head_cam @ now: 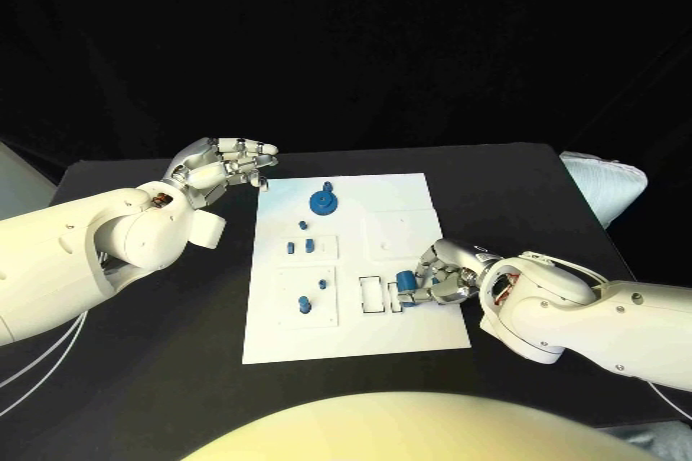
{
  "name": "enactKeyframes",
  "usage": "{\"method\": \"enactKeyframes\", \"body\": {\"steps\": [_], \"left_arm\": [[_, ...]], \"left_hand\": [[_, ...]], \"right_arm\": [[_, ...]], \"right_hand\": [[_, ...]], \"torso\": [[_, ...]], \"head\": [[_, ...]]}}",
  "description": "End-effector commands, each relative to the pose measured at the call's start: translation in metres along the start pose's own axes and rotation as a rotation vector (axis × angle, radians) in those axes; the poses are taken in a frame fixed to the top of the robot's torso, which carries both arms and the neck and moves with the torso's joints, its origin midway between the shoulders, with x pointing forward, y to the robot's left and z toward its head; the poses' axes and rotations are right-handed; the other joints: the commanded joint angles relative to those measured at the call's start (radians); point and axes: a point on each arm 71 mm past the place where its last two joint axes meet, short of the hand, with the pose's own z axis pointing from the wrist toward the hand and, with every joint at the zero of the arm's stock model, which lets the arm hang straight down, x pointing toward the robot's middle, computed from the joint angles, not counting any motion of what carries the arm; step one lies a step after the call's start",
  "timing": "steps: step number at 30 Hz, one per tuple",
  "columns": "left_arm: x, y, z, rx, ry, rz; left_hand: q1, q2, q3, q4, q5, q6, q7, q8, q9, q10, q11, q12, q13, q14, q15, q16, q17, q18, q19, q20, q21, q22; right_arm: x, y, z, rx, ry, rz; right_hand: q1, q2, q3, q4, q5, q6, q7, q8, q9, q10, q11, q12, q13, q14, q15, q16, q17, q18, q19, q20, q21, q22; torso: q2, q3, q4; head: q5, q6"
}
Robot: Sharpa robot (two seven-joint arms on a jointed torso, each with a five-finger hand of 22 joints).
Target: Assemble the parts on the task board
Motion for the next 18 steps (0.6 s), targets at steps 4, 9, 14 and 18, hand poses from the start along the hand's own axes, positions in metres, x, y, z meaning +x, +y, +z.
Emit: {"method": "enactKeyframes", "body": {"steps": [4, 9, 14, 18], "left_arm": [[0.0024, -0.0005, -0.0001, 0.002, 0.020, -0.009], [0.0027, -0.0004, -0.0002, 0.000, 0.023, -0.009], [0.0022, -0.0002, -0.0005, -0.003, 0.022, -0.009], [0.0022, 0.0000, -0.0004, -0.005, 0.023, -0.009]], "left_hand": [[-0.007, 0.005, -0.008, 0.001, -0.002, -0.005, -0.002, 0.005, -0.001, -0.007, 0.001, -0.003, -0.001, -0.004, 0.004, -0.005, -0.002, 0.014, 0.007, -0.001, -0.005, -0.001], [-0.007, 0.005, -0.008, 0.001, -0.002, -0.005, -0.002, 0.005, -0.001, -0.007, 0.001, -0.003, -0.001, -0.004, 0.004, -0.005, -0.002, 0.014, 0.007, -0.001, -0.005, -0.001], [-0.007, 0.005, -0.008, 0.001, -0.002, -0.005, -0.002, 0.005, -0.001, -0.007, 0.001, -0.003, -0.001, -0.004, 0.004, -0.005, -0.002, 0.014, 0.007, -0.001, -0.005, -0.001], [-0.007, 0.005, -0.008, 0.001, -0.002, -0.005, -0.002, 0.005, -0.001, -0.007, 0.001, -0.003, -0.001, -0.004, 0.004, -0.005, -0.002, 0.014, 0.007, -0.001, -0.005, -0.001]], "right_arm": [[0.0054, -0.0026, 0.0014, 0.021, 0.013, -0.010], [0.0049, -0.0045, 0.0014, 0.035, 0.008, 0.015], [0.0043, -0.0079, -0.0007, 0.063, 0.008, 0.082], [0.0050, -0.0089, -0.0031, 0.084, 0.020, 0.150]], "right_hand": [[0.062, 0.023, 0.015, -0.002, 0.113, 0.000, -0.008, -0.006, -0.016, 0.040, -0.008, 0.000, 0.172, 0.089, -0.008, 0.005, 0.203, -0.006, 0.013, -0.002, 0.001, 0.166], [0.186, 0.006, 0.109, -0.009, 0.179, 0.010, -0.013, -0.018, -0.035, 0.041, -0.014, 0.000, 0.177, 0.091, -0.014, 0.008, 0.210, -0.008, 0.015, -0.007, 0.008, 0.172], [0.190, -0.029, 0.194, -0.002, 0.202, 0.026, -0.013, -0.023, -0.047, 0.044, -0.014, 0.002, 0.181, 0.092, -0.013, 0.009, 0.214, -0.009, 0.017, -0.007, 0.014, 0.178], [0.164, -0.061, 0.266, -0.004, 0.201, 0.034, -0.013, -0.024, -0.054, 0.047, -0.014, 0.004, 0.185, 0.092, -0.013, 0.010, 0.217, -0.010, 0.018, -0.007, 0.016, 0.181]], "torso": [[0.000, 0.0006, -0.0013], [0.000, 0.0009, -0.0002], [-0.001, 0.0009, -0.0010], [0.000, 0.0014, -0.0010]], "head": [[0.000, 0.000], [-0.001, 0.000], [-0.002, 0.000], [0.000, 0.000]]}}
